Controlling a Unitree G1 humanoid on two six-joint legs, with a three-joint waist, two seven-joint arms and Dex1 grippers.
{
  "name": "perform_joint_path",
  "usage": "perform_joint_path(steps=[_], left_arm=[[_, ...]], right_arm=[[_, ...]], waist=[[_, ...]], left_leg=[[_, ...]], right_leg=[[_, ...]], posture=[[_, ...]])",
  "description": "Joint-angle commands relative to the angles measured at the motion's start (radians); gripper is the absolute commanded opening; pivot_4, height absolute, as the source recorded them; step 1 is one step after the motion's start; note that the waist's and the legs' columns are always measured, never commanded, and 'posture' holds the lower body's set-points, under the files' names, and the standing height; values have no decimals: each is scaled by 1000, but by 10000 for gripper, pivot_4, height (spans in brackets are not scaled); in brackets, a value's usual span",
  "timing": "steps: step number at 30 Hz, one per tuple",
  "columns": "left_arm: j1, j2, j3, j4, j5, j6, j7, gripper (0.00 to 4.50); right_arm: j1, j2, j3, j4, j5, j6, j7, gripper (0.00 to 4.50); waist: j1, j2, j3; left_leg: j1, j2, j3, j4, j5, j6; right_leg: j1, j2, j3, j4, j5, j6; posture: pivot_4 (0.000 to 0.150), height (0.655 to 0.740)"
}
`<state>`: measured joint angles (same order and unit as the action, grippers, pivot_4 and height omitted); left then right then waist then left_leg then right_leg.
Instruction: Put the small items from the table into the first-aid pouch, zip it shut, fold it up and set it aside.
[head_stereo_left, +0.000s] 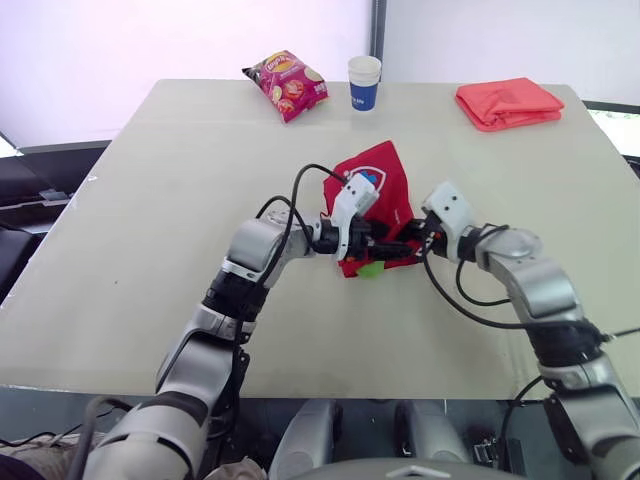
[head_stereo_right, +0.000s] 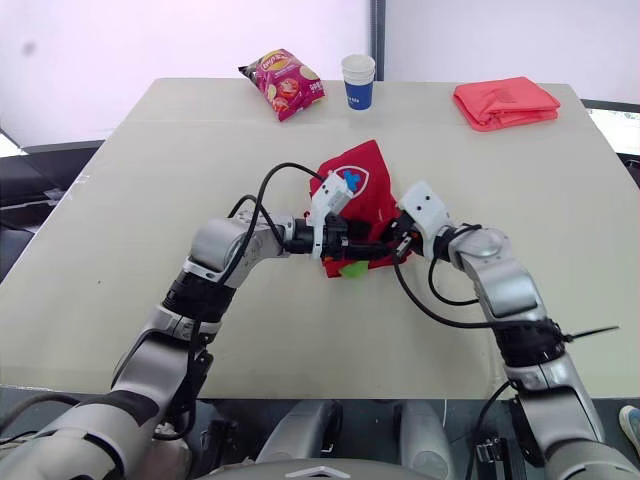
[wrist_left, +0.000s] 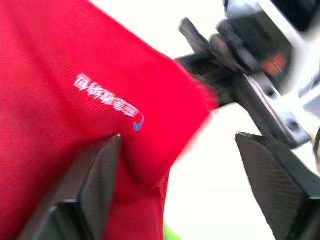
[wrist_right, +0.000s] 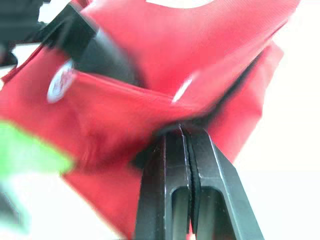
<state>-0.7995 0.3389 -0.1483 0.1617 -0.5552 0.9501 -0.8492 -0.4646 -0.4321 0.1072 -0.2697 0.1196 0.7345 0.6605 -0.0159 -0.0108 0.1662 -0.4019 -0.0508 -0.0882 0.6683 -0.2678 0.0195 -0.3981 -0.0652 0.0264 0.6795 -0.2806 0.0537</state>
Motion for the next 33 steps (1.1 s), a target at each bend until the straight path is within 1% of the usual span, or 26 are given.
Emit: perform_joint_path(steps=[1, 3, 5, 6, 7, 9, 11, 12, 13, 15, 16, 18, 21, 24, 26, 28, 31, 33], left_arm=[[-5, -22, 169, -18, -139, 67, 2, 36837], [-19, -44, 232, -4, -179, 80, 22, 36837], [-50, -80, 279, 39, -179, 47, 73, 31515], [-61, -94, 292, 54, -176, 32, 90, 29837], [-73, -102, 290, 70, -162, 14, 101, 25226], [-106, -138, 266, 137, -89, -90, 138, 17807], [-140, -175, 254, 223, -12, -203, 200, 8166], [-147, -190, 254, 253, 7, -245, 209, 3064], [-147, -203, 254, 277, 29, -300, 213, 162], [-125, -227, 283, 276, 29, -385, 209, 162], [-108, -243, 328, 250, -1, -410, 232, 162], [-60, -259, 390, 161, -63, -418, 255, 162], [-2, -268, 429, 58, -95, -416, 310, 162], [57, -260, 453, -34, -87, -428, 384, 162], [86, -254, 461, -64, -60, -451, 441, 162], [129, -235, 431, -83, -8, -464, 472, 162], [157, -256, 416, -84, 6, -458, 524, 162], [158, -293, 407, -72, -11, -456, 532, 162]], right_arm=[[34, 3, -102, -192, 30, 112, -88, 0], [54, 14, -133, -243, 48, 148, -118, 0], [69, 34, -166, -274, 67, 158, -147, 0], [74, 47, -181, -283, 78, 163, -163, 0], [76, 53, -193, -290, 89, 167, -170, 0], [73, 71, -219, -305, 109, 164, -191, 0], [71, 71, -230, -316, 121, 163, -206, 0], [71, 70, -233, -322, 125, 164, -213, 0], [70, 67, -234, -326, 130, 166, -218, 0], [71, 62, -231, -336, 139, 168, -228, 0], [72, 60, -228, -343, 144, 170, -234, 0], [75, 53, -219, -352, 151, 172, -239, 0], [84, 48, -215, -362, 161, 175, -248, 0], [92, 43, -214, -366, 176, 176, -253, 0], [98, 36, -212, -370, 193, 171, -244, 0], [107, 21, -206, -379, 216, 165, -221, 0], [120, 2, -202, -387, 247, 163, -195, 0], [124, -13, -197, -381, 253, 167, -189, 0]], waist=[[-2, 0, 0], [-2, 0, 0], [1, 0, 0], [1, 0, 0], [3, 0, 0], [5, 0, 0], [7, 0, 0], [8, 0, 0], [6, 0, 0], [-2, 0, 0], [-3, 0, 0], [-9, 0, 0], [-11, 0, 0], [-8, 0, 0], [-3, 0, 0], [1, 0, 0], [8, 0, 0], [11, 0, 0]], left_leg=[[0, 0, 0, 0, 0, 0], [0, 1, 0, 0, 0, 0], [0, 0, 0, 0, 0, 0], [0, 0, 0, 0, 0, 0], [0, 0, 0, 0, 0, 0], [0, 0, 0, 0, 0, 0], [0, -1, 0, 0, 0, 0], [0, -1, 0, 0, 0, 0], [0, -1, 0, 0, 0, 0], [0, -1, 1, -1, 0, 0], [0, -1, 2, -1, 0, 0], [0, 0, 3, -2, 0, 0], [0, 1, 2, -2, 0, 0], [0, 0, 2, -1, 0, 0], [0, 0, 2, 0, 0, 0], [0, 0, 2, 0, 0, 0], [0, 0, 2, 0, 0, 0], [0, 0, 1, 0, 0, 0]], right_leg=[[0, 0, 0, 0, 0, 0], [0, 0, 0, 0, 0, 0], [0, 0, 0, 0, 0, 0], [0, 0, 0, 0, 0, 0], [0, 0, 0, 0, 0, 0], [0, 0, 0, 0, 0, 0], [1, 0, -1, -1, 0, 0], [1, -1, -1, -1, 0, 0], [1, -1, -1, -1, 0, 0], [0, -1, 0, -1, 0, 0], [-1, -1, 1, 0, 0, 0], [-2, -1, 2, 0, 0, 0], [-3, -2, 3, 1, 0, 0], [-2, -1, 3, 1, 0, 0], [-2, 0, 3, 1, 0, 0], [-2, 0, 3, 1, 0, 0], [-2, 0, 2, 0, 0, 0], [-1, 0, 1, 0, 0, 0]], posture=[[1500, 7400], [1500, 7400], [1500, 7400], [1500, 7400], [1500, 7400], [1500, 7400], [1500, 7400], [1500, 7400], [1500, 7400], [1500, 7400], [1500, 7400], [1500, 7400], [1500, 7400], [1500, 7400], [1500, 7400], [1500, 7400], [1500, 7400], [1500, 7400]])
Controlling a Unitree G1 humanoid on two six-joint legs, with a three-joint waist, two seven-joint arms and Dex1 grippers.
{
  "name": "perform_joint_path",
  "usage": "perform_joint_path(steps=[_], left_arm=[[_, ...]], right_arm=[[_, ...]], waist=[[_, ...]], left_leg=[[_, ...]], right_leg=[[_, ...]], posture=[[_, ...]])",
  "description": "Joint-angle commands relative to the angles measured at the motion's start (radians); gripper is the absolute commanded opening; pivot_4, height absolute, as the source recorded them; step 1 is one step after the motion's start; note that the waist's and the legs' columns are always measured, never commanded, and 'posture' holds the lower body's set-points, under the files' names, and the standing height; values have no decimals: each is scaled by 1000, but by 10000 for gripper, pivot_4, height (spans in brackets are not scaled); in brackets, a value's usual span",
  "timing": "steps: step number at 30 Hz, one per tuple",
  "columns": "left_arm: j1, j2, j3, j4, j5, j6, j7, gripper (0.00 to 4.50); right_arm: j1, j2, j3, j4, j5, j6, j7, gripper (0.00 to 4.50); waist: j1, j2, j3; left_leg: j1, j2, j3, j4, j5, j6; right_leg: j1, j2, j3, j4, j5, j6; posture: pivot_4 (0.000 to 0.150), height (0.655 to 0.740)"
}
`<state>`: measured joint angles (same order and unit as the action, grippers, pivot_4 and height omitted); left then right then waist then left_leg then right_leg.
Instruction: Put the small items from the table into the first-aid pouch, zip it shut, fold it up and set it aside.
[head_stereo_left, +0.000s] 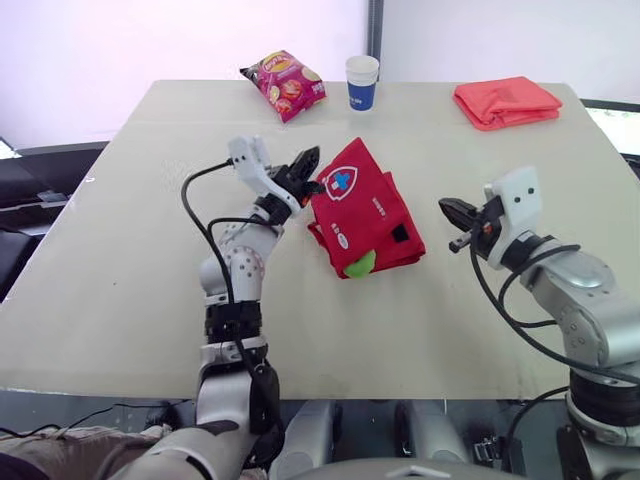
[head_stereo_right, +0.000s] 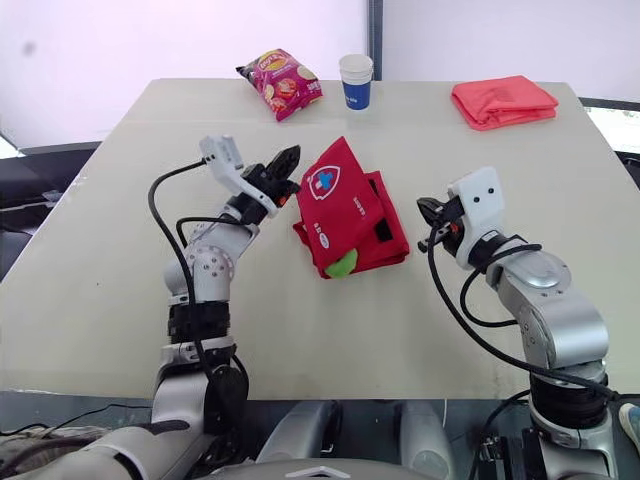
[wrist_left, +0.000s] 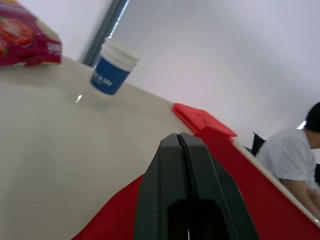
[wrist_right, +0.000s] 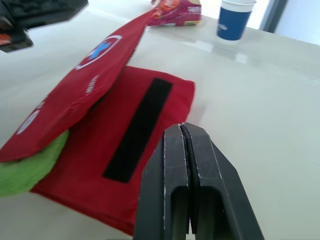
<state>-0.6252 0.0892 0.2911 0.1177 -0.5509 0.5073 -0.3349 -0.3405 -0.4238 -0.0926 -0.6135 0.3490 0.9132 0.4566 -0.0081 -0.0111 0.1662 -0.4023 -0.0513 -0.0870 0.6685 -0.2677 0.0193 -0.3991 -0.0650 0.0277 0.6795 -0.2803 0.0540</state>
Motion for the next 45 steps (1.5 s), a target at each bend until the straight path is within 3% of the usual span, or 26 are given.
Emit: perform_joint_path(steps=[1, 5, 12, 15, 23, 31, 36, 38, 42, 45], left_arm=[[-21, -61, -34, -18, -25, -12, 18, 162], [-27, -96, -40, 12, -52, 10, 1, 162], [-40, -124, -41, 117, -80, 23, -28, 162], [-61, -148, -22, 194, -103, 24, -28, 162], [-89, -176, -34, 256, -173, 152, -74, 162], [-45, -34, -206, 234, -102, 314, -256, 162], [-40, 27, -242, 207, -66, 262, -347, 162], [-39, 54, -253, 182, -50, 230, -383, 2587], [-41, 115, -293, 157, -9, 187, -454, 16804], [-45, 122, -291, 158, 2, 172, -453, 28766]], right_arm=[[-3, -30, 9, -26, 22, -6, 13, 0], [-51, -64, 87, 87, -26, -8, 7, 0], [-206, -7, 256, 508, -116, -200, 97, 0], [-225, 8, 272, 589, -125, -238, 123, 0], [-199, 25, 290, 564, -118, -228, 173, 0], [-161, 71, 293, 477, -115, -180, 154, 0], [-129, 59, 243, 408, -101, -133, 141, 0], [-106, 59, 168, 337, -47, -79, 135, 5348], [-63, 66, -15, 175, 54, 70, 52, 21541], [-47, 59, -51, 126, 116, 123, 55, 34510]], waist=[[4, 0, 0], [-3, 0, 0], [-23, 0, 0], [-13, -1, 0], [-7, -1, 0], [-9, 0, -1], [-8, 0, -1], [-7, 0, -1], [-6, 0, -1], [-6, 0, -1]], left_leg=[[0, 0, -1, 0, 0, 0], [0, -1, -1, 0, 0, 0], [2, 1, 1, -1, 0, 0], [2, 0, 0, 0, 0, 0], [2, 0, 0, 0, 0, 0], [3, 0, 0, 0, 0, 0], [3, 0, 0, 0, 0, 0], [3, 1, 0, 0, 0, 0], [2, 1, -1, 0, 0, 0], [3, 1, 0, 0, 0, 0]], right_leg=[[1, 0, -1, 0, 0, 0], [1, 0, -1, 0, 0, 0], [1, 2, 0, 0, 0, 0], [2, 1, 0, 0, 0, 0], [2, 1, -1, 0, 0, 0], [2, 1, 0, 0, 0, 0], [2, 1, 0, 0, 0, 0], [2, 1, 0, 0, 0, 0], [2, 1, 0, 0, 0, 0], [3, 1, 0, 0, 0, 0]], posture=[[1500, 7400], [1500, 7400], [1500, 7400], [1500, 7400], [1500, 7400], [1500, 7400], [1500, 7400], [1500, 7400], [1500, 7400], [1500, 7400]])
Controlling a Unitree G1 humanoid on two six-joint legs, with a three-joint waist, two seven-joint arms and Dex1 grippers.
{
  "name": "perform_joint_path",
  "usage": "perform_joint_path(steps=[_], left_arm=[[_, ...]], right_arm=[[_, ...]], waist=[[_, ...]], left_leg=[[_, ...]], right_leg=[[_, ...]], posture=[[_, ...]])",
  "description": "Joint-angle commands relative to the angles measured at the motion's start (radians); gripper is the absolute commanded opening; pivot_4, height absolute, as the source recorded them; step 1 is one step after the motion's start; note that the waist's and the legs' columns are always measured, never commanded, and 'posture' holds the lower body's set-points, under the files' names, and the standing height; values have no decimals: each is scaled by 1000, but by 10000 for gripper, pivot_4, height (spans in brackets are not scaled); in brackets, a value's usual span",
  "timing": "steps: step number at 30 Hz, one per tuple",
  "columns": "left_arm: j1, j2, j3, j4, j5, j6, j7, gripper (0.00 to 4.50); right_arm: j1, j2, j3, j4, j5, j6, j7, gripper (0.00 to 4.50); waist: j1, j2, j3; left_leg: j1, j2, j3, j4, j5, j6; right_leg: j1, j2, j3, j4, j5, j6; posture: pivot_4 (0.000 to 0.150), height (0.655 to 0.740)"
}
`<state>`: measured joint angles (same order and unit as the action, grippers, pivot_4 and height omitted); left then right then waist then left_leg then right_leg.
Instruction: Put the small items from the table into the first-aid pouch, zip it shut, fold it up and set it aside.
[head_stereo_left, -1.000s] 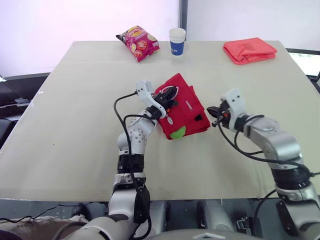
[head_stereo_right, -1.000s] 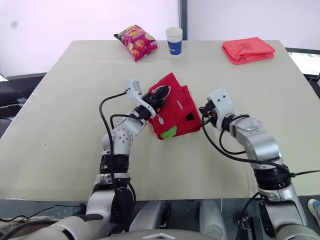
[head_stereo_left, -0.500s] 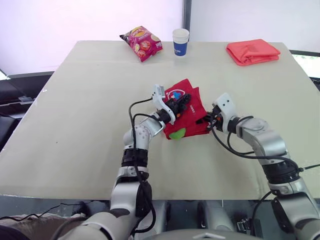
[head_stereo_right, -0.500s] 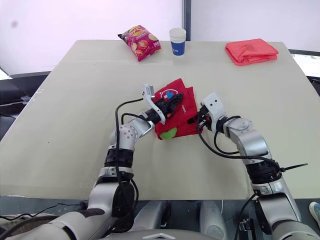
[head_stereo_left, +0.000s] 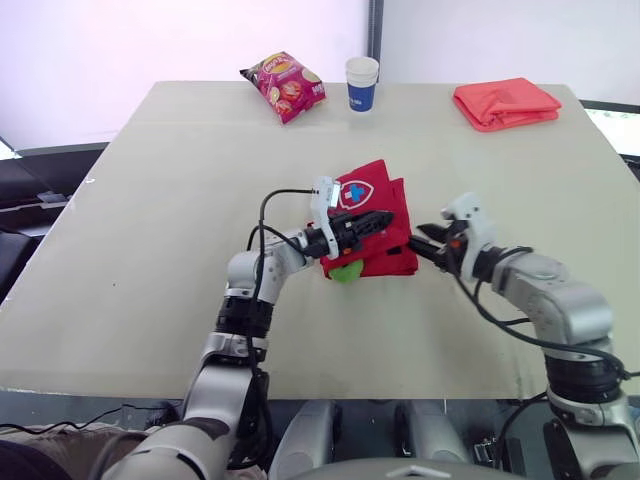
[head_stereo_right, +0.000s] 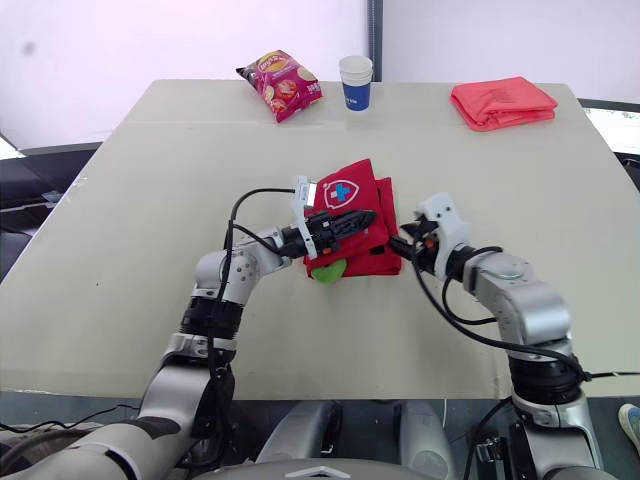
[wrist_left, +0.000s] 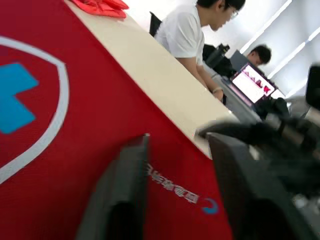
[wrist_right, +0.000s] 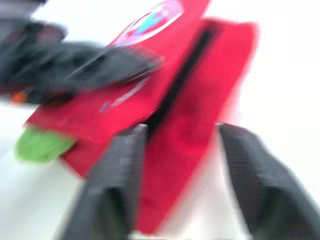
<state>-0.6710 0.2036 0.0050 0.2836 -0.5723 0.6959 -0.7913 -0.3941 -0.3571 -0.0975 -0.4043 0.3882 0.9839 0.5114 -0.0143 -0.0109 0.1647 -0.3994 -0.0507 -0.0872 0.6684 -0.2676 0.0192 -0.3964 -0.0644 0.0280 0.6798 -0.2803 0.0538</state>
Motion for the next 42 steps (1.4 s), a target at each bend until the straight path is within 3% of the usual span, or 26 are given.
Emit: perform_joint_path(steps=[1, 6, 12, 19, 22, 27, 34, 42], left_arm=[[2, 24, -16, -27, 34, -25, -9, 32944], [39, 127, -98, -202, 74, -38, -95, 32944], [90, 264, -213, -383, 200, -134, -141, 32944], [79, 246, -334, -328, 440, -341, -32, 32944], [53, 216, -335, -290, 494, -397, 13, 25427], [50, 172, -259, -298, 452, -487, 30, 623], [85, 144, -206, -335, 360, -622, -77, 623], [136, 163, -232, -302, 319, -674, -275, 623]], right_arm=[[10, -19, -30, -87, 74, 42, 8, 35372], [-12, -110, 162, -1, -72, -72, -2, 35372], [-66, -84, 206, 88, -85, -144, 16, 35372], [-105, -68, 230, 161, -87, -184, 44, 35372], [-127, -55, 245, 208, -95, -194, 51, 35372], [-172, -39, 294, 312, -148, -182, 35, 35372], [-220, 8, 321, 416, -185, -164, 11, 35372], [-184, -15, 323, 349, -165, -107, 31, 35372]], waist=[[-1, 0, 0], [-14, 0, 0], [-18, 0, 1], [-7, 0, 1], [-4, 0, 1], [-4, 0, 1], [-6, 0, 1], [-9, 0, 1]], left_leg=[[0, 0, 0, 0, 0, 0], [0, 0, 0, -1, 0, 0], [0, 0, 0, -1, 0, 0], [0, 0, 0, -1, 0, 0], [0, 0, 0, -1, 0, 0], [0, 0, 0, -1, 0, 0], [-1, 0, 0, -1, 0, 0], [-1, 0, 0, -1, 0, 0]], right_leg=[[0, 0, 0, 0, 0, 0], [-1, 1, 0, 0, 0, 0], [-1, 0, 0, 0, 0, 0], [0, 0, 0, -1, 0, 0], [-1, 0, 0, 0, 0, 0], [-1, 0, 0, 0, 0, 0], [-1, 0, 0, 0, 0, 0], [-1, 0, 0, 0, 0, 0]], posture=[[1500, 7400], [1500, 7400], [1500, 7400], [1500, 7400], [1500, 7400], [1500, 7400], [1500, 7400], [1500, 7400]])
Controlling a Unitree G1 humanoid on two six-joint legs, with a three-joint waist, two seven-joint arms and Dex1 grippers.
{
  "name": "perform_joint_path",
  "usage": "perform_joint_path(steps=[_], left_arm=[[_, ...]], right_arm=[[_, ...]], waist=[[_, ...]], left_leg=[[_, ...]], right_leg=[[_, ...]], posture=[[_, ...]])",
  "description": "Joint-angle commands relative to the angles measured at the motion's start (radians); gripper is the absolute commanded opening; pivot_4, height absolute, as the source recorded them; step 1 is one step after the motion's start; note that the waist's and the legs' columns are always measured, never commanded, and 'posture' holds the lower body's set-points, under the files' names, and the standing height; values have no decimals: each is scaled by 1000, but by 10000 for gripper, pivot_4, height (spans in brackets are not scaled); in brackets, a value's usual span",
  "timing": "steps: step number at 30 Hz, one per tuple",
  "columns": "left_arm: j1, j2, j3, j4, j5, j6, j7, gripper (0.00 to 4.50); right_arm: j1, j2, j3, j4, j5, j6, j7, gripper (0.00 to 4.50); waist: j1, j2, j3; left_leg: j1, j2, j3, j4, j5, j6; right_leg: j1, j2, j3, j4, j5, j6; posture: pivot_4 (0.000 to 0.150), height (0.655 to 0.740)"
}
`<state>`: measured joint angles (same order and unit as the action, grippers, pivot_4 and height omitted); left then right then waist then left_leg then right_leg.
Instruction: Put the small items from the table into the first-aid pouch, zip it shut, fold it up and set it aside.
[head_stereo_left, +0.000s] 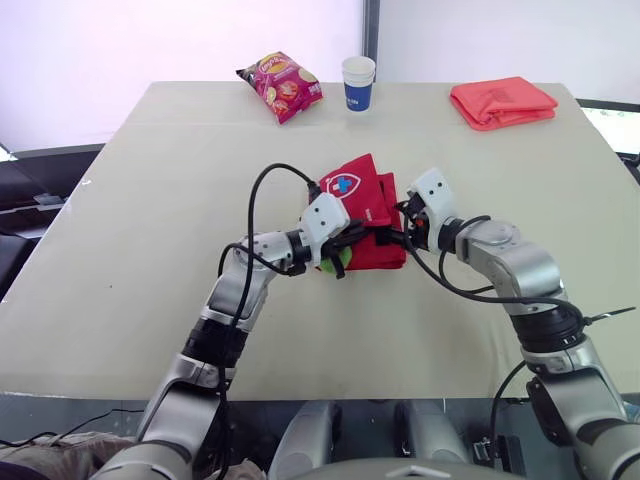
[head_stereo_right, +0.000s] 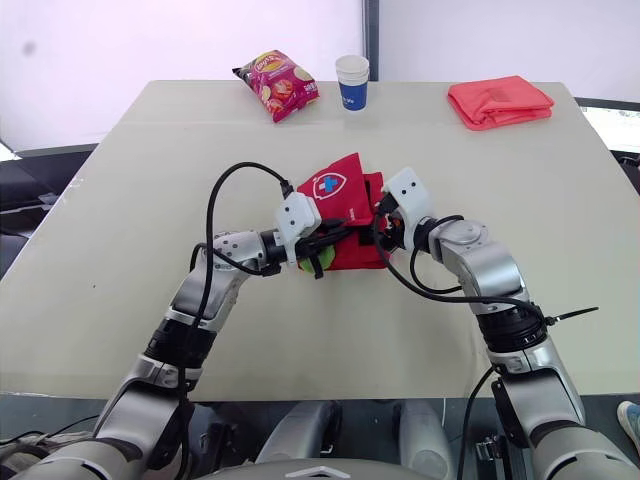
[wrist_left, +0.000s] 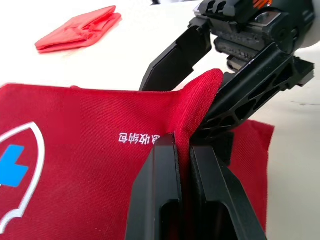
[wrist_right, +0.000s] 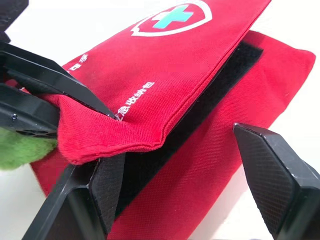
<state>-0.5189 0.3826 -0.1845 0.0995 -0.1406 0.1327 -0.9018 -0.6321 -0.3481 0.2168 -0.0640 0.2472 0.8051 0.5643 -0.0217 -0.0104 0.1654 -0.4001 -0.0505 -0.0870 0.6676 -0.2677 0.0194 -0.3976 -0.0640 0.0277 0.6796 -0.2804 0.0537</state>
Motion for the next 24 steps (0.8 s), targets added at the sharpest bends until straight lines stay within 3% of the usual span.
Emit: perform_joint_path(steps=[1, 7, 14, 22, 24], left_arm=[[-11, -10, -53, -116, -111, -102, -189, 623], [-53, 29, -73, -10, -64, -170, -307, 623], [-109, 36, -124, 126, -37, -288, -448, 623], [-123, 30, -186, 214, -13, -381, -547, 623], [-126, 30, -199, 219, -20, -397, -581, 623]], right_arm=[[66, -29, -8, -28, -5, 93, -19, 35372], [219, -156, -126, -444, 201, 293, 72, 35372], [311, -244, -284, -661, 323, 446, 49, 35372], [353, -110, -538, -780, 624, 481, 0, 35372], [299, -96, -512, -723, 569, 433, -57, 35372]], waist=[[-1, 0, 0], [18, 0, 0], [4, 0, 0], [6, 0, 0], [5, 0, 0]], left_leg=[[0, 0, 0, 0, 0, 0], [-3, -1, -4, 1, 0, 1], [-2, 0, -3, 0, -3, 5], [-1, 0, -3, 1, -3, 6], [0, 0, -3, 1, -3, 6]], right_leg=[[0, 0, 0, 0, 0, 0], [1, -2, -4, -2, 0, 0], [1, 0, -3, -1, 0, 0], [2, 0, -3, -1, 0, 0], [3, 0, -3, -1, 0, 0]], posture=[[1500, 7400], [1500, 7400], [1500, 7400], [1500, 7400], [1500, 7400]])
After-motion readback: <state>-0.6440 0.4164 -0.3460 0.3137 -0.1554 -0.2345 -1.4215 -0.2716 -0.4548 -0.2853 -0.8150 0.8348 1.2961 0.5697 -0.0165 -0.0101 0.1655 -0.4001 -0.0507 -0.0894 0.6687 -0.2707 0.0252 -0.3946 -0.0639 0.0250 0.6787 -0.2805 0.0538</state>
